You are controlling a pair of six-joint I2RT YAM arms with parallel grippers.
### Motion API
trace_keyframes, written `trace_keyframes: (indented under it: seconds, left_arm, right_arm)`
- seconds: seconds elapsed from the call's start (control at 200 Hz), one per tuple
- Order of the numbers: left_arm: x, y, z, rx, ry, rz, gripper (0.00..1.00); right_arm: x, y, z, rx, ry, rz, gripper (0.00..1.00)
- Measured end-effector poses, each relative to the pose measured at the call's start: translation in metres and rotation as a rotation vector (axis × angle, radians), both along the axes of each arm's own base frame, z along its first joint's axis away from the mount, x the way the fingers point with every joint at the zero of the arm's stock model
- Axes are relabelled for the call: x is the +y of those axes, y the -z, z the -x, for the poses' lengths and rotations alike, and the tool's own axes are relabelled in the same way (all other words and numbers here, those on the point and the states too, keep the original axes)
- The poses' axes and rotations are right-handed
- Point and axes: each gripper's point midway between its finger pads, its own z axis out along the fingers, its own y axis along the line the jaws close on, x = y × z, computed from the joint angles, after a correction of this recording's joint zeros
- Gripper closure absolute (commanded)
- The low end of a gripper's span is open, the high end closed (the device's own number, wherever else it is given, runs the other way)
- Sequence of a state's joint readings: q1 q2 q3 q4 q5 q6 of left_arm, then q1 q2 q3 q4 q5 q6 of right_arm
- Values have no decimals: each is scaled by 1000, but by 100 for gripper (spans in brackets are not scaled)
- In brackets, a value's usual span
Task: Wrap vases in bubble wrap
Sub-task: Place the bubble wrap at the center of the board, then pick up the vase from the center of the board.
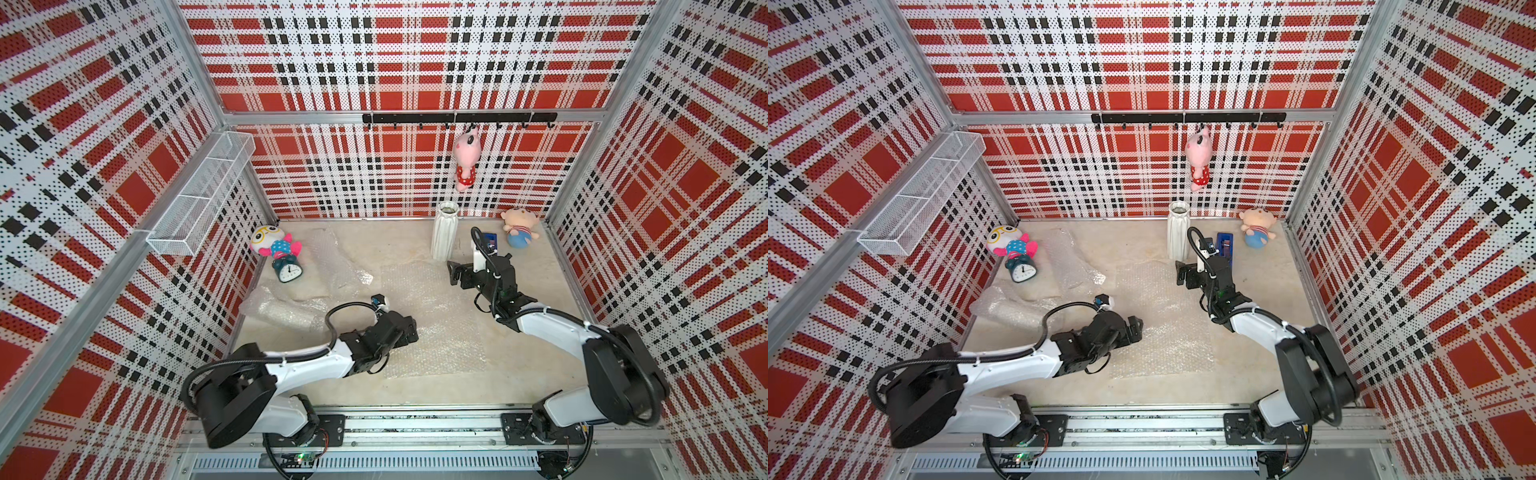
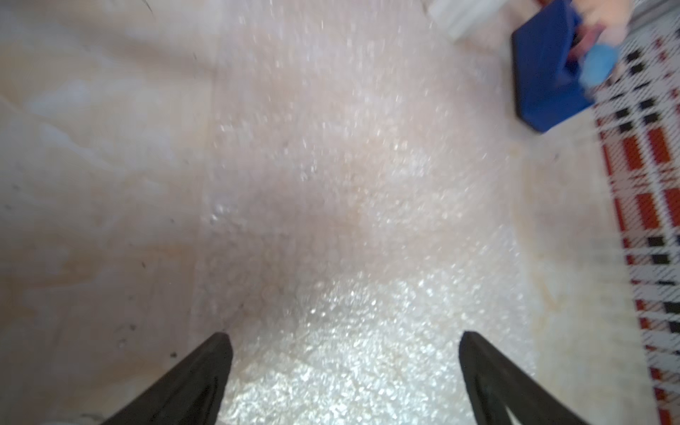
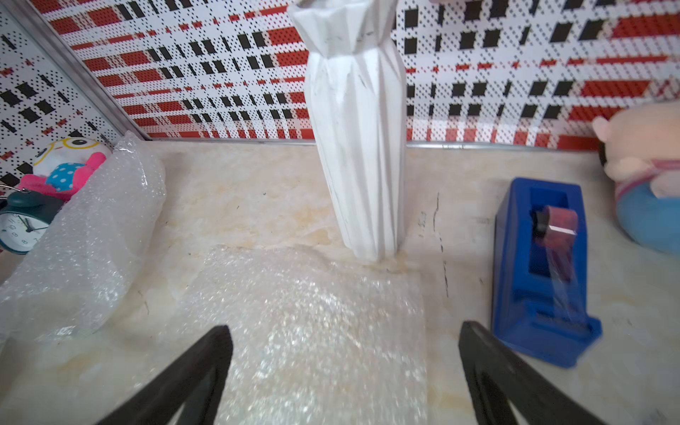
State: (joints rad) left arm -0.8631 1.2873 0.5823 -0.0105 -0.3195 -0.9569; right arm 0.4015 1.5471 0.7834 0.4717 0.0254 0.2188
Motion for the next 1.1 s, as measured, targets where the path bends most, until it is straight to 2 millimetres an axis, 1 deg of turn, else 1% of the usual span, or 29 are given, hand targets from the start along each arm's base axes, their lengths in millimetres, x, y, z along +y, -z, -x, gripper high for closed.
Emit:
trace_keyframes:
  seconds: [0.085, 0.185, 0.286, 0.401, 0.541, 0.741, 0.862, 1.097]
  left_arm:
    - [31, -24, -20, -72, -72, 32, 2]
    - [64, -35, -32, -120, -137, 31, 2]
    - [84, -33, -36, -128, -163, 15, 2]
    - [100, -21, -36, -106, -178, -5, 2]
    - [107, -10, -34, -81, -175, -16, 2]
    - [105, -12, -36, -88, -161, -2, 2]
    - [106, -10, -37, -82, -163, -3, 2]
    - [105, -7, -37, -75, -154, -3, 2]
  right_arm:
    - [11, 2, -22, -66, -40, 13, 0]
    - [19, 0, -42, -150, -64, 19, 0]
    - [24, -2, -59, -216, -67, 19, 0]
    - [28, -6, -77, -270, -57, 18, 0]
    - [30, -16, -97, -325, -28, 15, 0]
    - [27, -19, -118, -356, 12, 13, 0]
    - [26, -17, -129, -363, 28, 13, 0]
    - [26, -5, -138, -351, 44, 8, 0]
